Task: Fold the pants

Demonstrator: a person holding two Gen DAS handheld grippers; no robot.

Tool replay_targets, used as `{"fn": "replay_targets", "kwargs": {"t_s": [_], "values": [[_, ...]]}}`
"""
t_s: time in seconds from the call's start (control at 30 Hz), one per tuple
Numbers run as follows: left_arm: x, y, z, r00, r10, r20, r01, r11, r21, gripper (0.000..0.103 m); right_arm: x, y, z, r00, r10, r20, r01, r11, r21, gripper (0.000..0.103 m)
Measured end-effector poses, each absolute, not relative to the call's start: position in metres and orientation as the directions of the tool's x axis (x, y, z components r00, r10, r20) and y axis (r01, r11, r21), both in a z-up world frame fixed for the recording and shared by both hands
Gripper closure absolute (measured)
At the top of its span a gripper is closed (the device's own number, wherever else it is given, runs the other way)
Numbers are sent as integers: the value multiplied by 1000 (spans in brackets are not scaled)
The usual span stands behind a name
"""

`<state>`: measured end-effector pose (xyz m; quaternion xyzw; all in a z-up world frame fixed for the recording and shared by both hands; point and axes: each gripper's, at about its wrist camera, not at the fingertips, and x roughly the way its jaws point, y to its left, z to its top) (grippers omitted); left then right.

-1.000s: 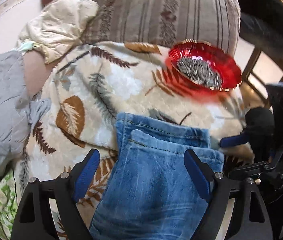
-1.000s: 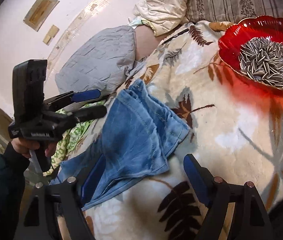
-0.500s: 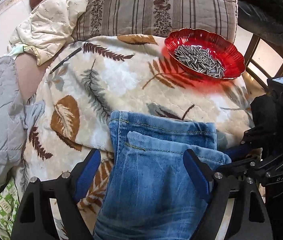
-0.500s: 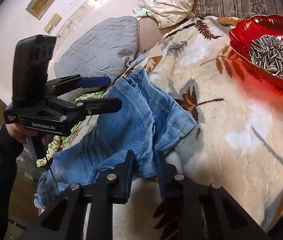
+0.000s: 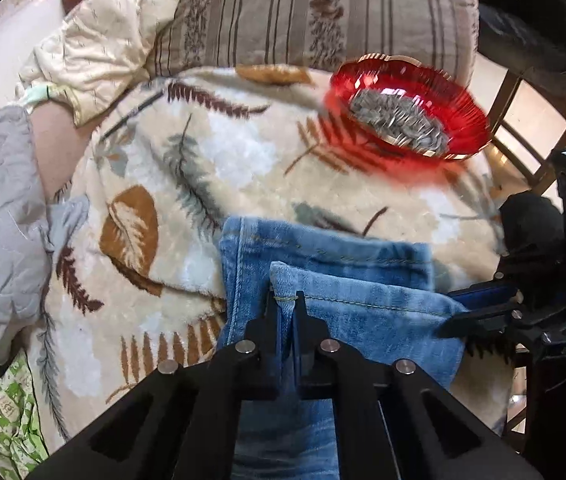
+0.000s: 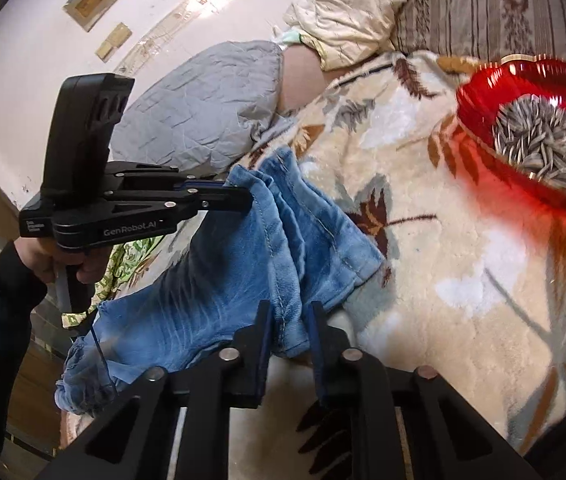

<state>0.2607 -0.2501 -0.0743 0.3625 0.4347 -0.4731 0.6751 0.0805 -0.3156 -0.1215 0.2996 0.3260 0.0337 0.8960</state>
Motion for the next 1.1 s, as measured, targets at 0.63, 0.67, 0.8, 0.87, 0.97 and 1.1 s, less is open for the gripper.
{"fn": "replay_targets", "kwargs": {"t_s": [0.63,0.67,0.8,0.87,0.97,1.1], "values": [[296,-269,-100,167,-327,-930,913,408,20,92,100,-360,-109,781,190,-595,216,812,542,96],[300,-267,-95,169,-315,-934,901,433,17,73,96,-361,-107,787,198,-584,209,806,554,96],[303,-253,-68,257,-339,-905,859,509,53,10,87,-357,-101,772,200,-603,211,814,541,62],[304,-245,-53,269,-372,-888,850,525,38,10,75,-354,-101,780,199,-593,219,801,557,11],[307,-237,-46,273,-370,-888,836,548,29,10,60,-349,-96,815,209,-540,197,777,598,7],[301,-239,-51,247,-357,-901,857,514,31,10,60,-344,-96,838,251,-484,146,752,643,7]]}}
